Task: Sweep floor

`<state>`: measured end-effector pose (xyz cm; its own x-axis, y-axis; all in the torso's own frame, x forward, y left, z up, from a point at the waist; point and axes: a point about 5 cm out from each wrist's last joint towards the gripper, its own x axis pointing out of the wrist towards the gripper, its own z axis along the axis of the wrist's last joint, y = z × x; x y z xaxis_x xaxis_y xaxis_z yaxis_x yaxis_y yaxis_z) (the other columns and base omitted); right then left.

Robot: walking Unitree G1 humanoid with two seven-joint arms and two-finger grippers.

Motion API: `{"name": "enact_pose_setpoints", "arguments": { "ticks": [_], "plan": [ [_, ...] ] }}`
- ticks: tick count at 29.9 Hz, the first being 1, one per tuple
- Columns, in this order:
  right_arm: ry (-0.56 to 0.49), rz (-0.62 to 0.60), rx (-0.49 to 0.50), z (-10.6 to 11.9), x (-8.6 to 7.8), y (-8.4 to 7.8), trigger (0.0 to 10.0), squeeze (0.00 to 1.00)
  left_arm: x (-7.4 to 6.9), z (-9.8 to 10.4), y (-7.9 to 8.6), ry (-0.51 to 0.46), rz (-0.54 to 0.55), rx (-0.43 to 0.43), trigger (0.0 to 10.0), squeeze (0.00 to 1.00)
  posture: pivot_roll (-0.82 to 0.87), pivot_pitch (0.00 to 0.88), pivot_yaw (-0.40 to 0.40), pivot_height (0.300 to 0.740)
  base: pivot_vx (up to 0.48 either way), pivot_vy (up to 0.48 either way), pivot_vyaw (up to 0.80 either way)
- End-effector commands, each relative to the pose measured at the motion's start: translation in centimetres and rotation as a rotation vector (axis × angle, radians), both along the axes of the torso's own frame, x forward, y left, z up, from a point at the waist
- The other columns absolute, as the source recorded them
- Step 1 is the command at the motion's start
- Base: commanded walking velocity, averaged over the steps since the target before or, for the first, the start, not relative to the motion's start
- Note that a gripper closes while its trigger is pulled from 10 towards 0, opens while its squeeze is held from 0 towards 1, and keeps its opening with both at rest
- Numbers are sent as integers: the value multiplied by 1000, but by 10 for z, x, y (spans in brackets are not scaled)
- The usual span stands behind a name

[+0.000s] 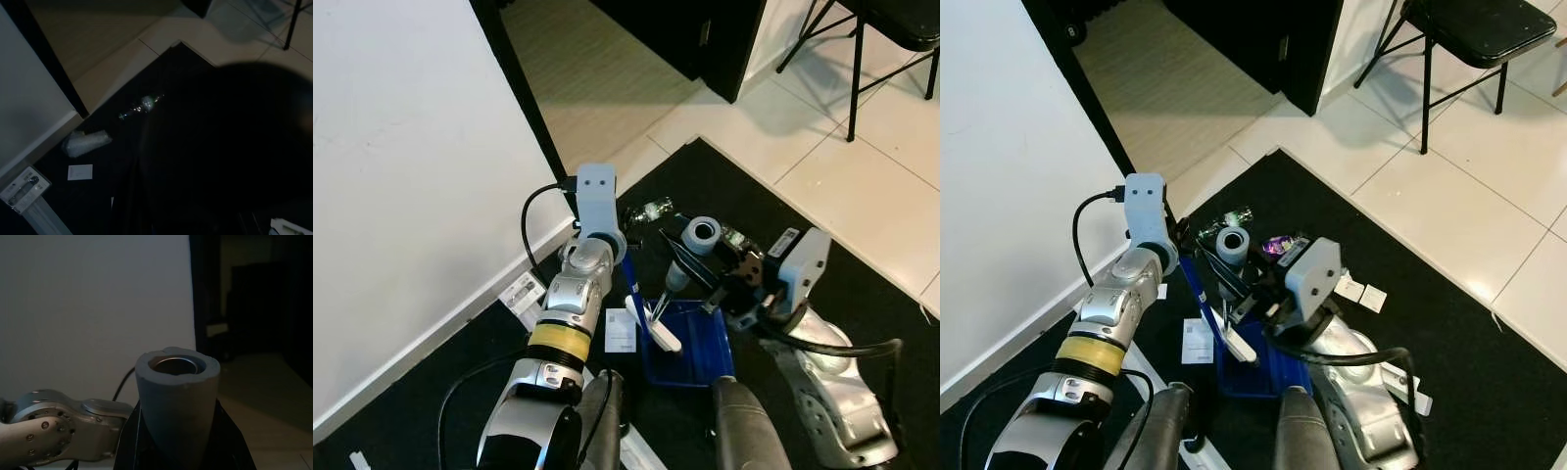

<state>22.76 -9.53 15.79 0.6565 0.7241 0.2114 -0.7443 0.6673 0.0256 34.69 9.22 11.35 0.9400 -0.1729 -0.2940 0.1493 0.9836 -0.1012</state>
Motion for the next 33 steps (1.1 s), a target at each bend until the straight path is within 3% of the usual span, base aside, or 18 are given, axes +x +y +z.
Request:
{"name": "enact_pose_setpoints", "arguments": {
  "ticks": [1,4,5,9,10,13,19,22,28,33],
  "plan": [
    [21,11,39,3,-5,-1,10000,0,3,6,3,-41,14,-7,10000,0,-84,200,55,740,0,0,0],
    [-30,-305,2,9,26,-39,10000,0,4,20,1,-91,-74,-29,10000,0,-87,197,64,740,0,0,0],
    [-30,-305,2,9,26,-39,10000,0,4,20,1,-91,-74,-29,10000,0,-87,197,64,740,0,0,0],
    [-107,-523,4,27,44,-69,10000,0,3,29,0,-135,-128,-43,10000,0,-85,191,71,740,0,0,0],
    [-107,-523,4,27,44,-69,10000,0,3,29,0,-135,-128,-43,10000,0,-85,191,71,740,0,0,0],
    [-168,-678,31,46,50,-91,10000,0,0,40,6,-199,-196,-34,10000,0,-89,185,80,740,0,0,0],
    [-170,-691,41,48,48,-92,10000,0,1,47,21,-249,-223,30,10000,0,-89,180,87,740,0,0,0],
    [-159,-726,103,51,49,-98,10000,0,2,44,36,-279,-247,162,10000,0,-84,176,87,740,0,0,0],
    [-156,-807,218,64,53,-120,10000,0,-3,33,40,-275,-294,264,10000,0,-83,173,91,740,0,0,0],
    [-152,-802,192,62,53,-123,10000,0,-5,31,43,-275,-292,299,10000,0,-88,170,91,740,0,0,0]
  ]
}}
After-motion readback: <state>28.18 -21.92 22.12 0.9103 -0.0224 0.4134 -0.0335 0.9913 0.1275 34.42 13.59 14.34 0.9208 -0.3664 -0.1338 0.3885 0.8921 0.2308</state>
